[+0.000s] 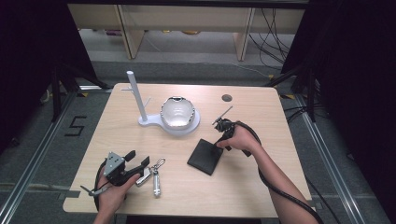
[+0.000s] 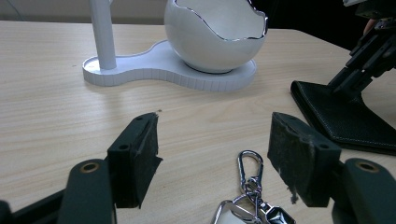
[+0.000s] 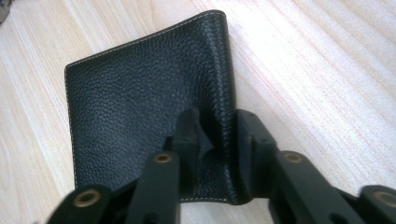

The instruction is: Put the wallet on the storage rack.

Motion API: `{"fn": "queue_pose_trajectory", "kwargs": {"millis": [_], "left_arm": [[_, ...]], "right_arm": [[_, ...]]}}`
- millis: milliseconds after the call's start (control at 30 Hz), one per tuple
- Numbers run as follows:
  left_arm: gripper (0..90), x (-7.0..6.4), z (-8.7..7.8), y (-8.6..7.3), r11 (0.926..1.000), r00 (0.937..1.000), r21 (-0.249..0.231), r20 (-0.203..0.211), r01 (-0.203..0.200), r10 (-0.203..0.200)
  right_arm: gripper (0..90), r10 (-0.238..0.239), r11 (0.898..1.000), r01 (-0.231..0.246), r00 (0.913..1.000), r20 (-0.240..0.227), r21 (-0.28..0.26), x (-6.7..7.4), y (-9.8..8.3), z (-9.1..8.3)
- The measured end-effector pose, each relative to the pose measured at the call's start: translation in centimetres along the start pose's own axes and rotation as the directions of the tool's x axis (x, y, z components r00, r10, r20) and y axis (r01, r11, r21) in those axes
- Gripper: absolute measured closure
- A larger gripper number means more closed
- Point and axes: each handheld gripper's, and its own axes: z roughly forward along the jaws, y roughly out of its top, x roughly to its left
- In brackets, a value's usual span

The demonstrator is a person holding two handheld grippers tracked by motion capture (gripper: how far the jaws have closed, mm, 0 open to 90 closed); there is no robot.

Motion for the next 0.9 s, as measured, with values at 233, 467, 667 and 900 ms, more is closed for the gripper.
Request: {"fn": "queue_pose_trajectory", "kwargs": {"millis": [233, 467, 667, 900], "left_arm": [[32.9, 0.0, 0.0, 0.0, 1.0000, 1.0000, 0.001, -0.001, 0.002, -0.002], [33.0, 0.2, -0.1, -0.1, 1.0000, 1.0000, -0.002, -0.005, 0.005, -0.005], [32.9, 0.0, -0.1, -0.1, 1.0000, 1.0000, -0.005, 0.000, 0.008, -0.008], [32.9, 0.1, -0.1, -0.1, 1.0000, 1.0000, -0.002, 0.000, 0.007, -0.007]], "right_arm": [[80.0, -0.011, 1.000, 0.010, 0.9994, 0.033, 0.016, 0.6, 0.2, -0.2], [82.7, -0.071, 0.996, 0.076, 0.9944, 0.078, -0.057, 2.4, -0.2, -1.6], [82.8, -0.163, 0.976, 0.187, 0.9683, 0.189, -0.116, 4.9, -0.2, -4.7], [82.8, -0.251, 0.939, 0.312, 0.9104, 0.329, -0.148, 6.6, -0.2, -7.3]]}}
